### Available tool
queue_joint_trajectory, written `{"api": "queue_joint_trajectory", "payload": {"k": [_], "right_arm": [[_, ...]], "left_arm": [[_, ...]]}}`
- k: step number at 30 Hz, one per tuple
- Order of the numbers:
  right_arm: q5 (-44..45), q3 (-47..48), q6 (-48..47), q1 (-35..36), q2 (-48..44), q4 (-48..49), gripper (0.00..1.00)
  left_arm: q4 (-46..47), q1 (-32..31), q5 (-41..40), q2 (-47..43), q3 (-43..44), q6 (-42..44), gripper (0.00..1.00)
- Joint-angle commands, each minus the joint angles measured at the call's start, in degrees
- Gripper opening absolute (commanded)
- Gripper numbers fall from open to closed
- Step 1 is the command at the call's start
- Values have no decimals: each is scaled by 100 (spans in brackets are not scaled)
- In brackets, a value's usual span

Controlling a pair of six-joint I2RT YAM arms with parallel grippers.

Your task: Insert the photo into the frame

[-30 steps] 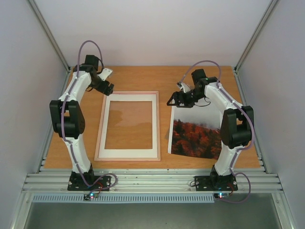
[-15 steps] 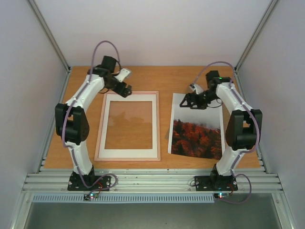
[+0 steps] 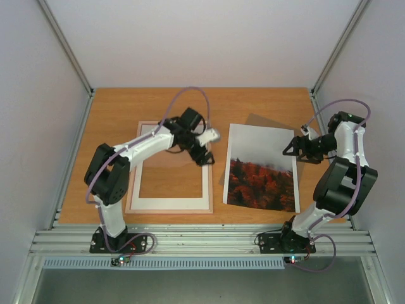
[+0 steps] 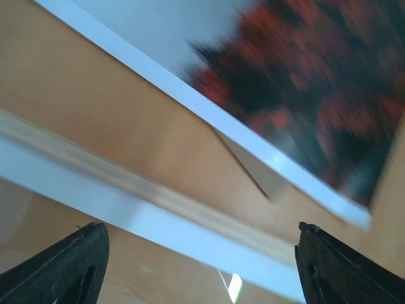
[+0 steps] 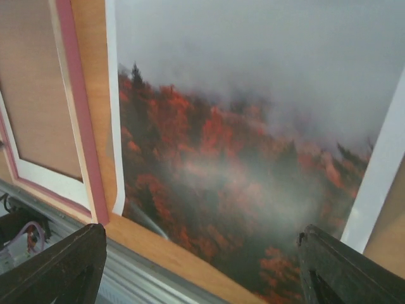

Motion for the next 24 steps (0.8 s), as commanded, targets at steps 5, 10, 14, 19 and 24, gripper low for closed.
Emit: {"api": "queue_joint_trajectory", "payload": {"k": [5,10,14,19,24], "right_arm": [[125,-339,-1000,-188,-533,-639,82],[-100,-400,-858,-185,-560,-516,81],[-153,-500,-835,-188,-653,-481,81],[-191,-605,-846,-185,-724,-444,80],[-249,-816,-876,-186,-803,-383,80]], "left_arm": [[534,-634,971,-1388,-2043,3897,78],[1758,-1278,182,-1594,-2853,4468,72],[2475,-1718,-185,-1541,-3048,4544,65],[3040,-2127,-615,-1251,-3219,4752,60],[3080,-2370,-633,-1083,-3263,4823,60]]}}
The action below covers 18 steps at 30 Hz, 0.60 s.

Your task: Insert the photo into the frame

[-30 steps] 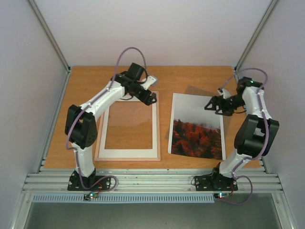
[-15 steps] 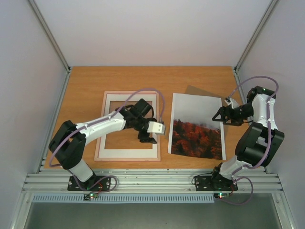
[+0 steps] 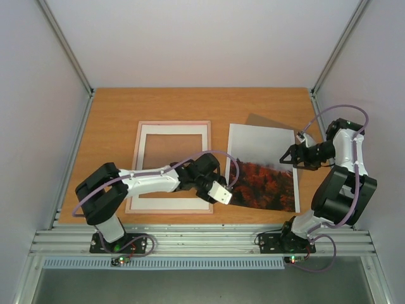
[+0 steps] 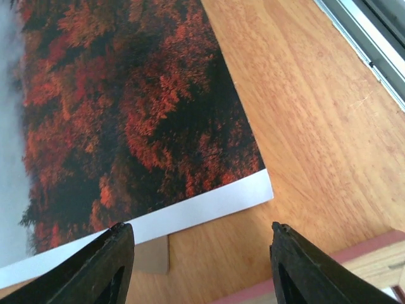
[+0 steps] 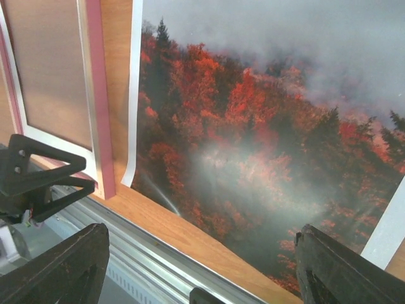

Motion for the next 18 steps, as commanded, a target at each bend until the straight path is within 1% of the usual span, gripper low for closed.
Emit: {"api": "queue_joint_trajectory", "payload": {"k": [1,5,8,16,18], "right_arm": [[-134,-174,-138,-6,-179,45,80],[-169,-190,-219,-6,-163,42,80],[-190,-163,-272,-6,-151,58,80],[-123,-207,-587,-22,-157,8,81],[-121,-175,-647,-39,-147,-11,80]], "left_arm": [[519,-230,-147,194,-141,305,60],[516,-391,-333,339,-151,394,60],[569,-490,-708,534,-130,461,60],[1052,-671,-1341,840,-261,841,58],[1255,-715,-1566,927,-271,885,55]]}}
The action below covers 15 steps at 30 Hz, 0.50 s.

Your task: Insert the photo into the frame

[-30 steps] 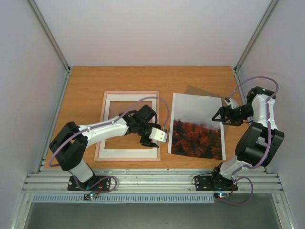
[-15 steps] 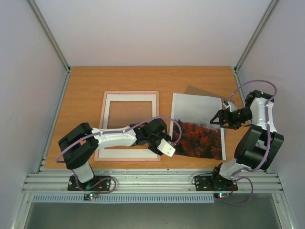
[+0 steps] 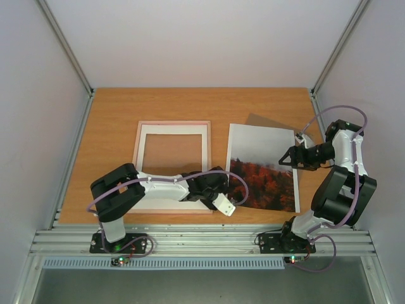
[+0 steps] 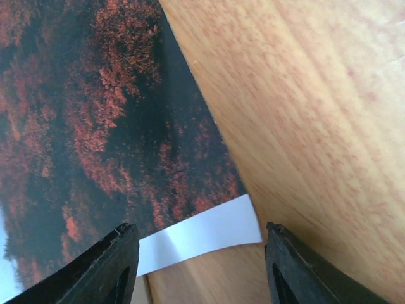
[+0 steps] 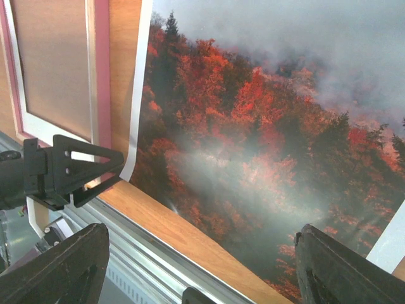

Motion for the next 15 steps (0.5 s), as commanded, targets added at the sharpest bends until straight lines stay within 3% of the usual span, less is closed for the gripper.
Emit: {"api": "queue_joint_trajectory", "payload": {"k": [1,7,11,15], "right_arm": [[-36,22,-334,-53,-75,-46,80],[-112,143,-504,-124,-73,-137,80],[-295,371,-543,-129,-76,-167,79],[-722,926,-678,-129,-241,-317,79]], "left_arm": [[703,-110,-607,277,-114,308,53],[1294,-131,-714,232,-152,204,32],[947,-119,-190,24,-100,52,2],[268,-8,487,-373,134,-533,0]]}}
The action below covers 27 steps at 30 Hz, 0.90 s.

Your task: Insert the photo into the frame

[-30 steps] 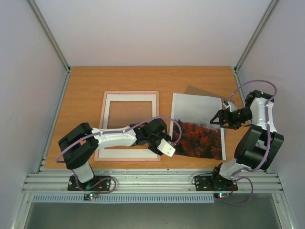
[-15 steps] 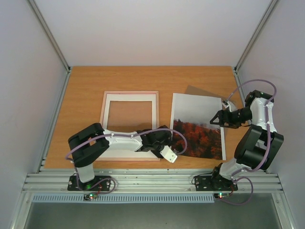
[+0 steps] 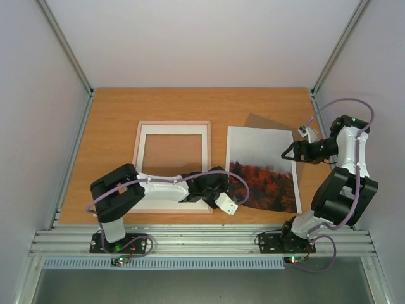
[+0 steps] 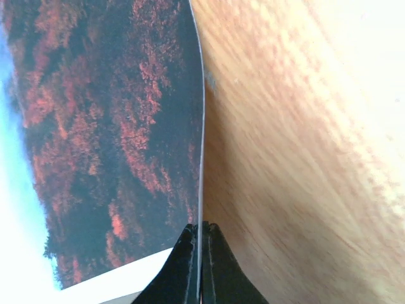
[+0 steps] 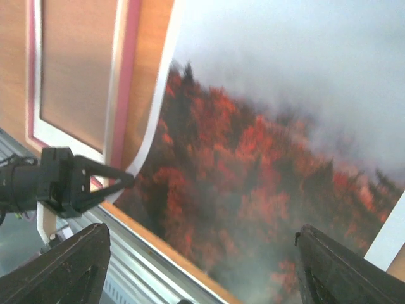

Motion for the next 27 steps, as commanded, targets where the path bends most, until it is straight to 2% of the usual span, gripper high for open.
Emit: {"api": "queue_joint_trajectory", "payload": {"k": [1,5,12,18,21,25,27], "right_arm": [[-631,691,-319,-44,-303,-220,80],[-775,1073,-166,-48,-555,53,84],[-1315,3187,1128,-374,249,61,87],[-860,4031,1472,-488,717,358,87],[-517,4456,1722,-560,998,376,86],[-806,5097,1868,-758,1429,64,86],[-1046,5120,1828,-773,1502,-3,86]], "left_arm": [[-525,97,831,-504,360,-705,0],[-1146,378,990,-598,1090,-1600,0],[-2443,712,1717,-1057,2349,-2858,0],[-3593,725,2258,-1658,2928,-3871,0],[-4241,796,2540,-2013,3218,-4305,0],[-4621,831,2762,-2595,3421,-4494,1],[-4796,937,2799,-2831,3532,-4570,0]]}}
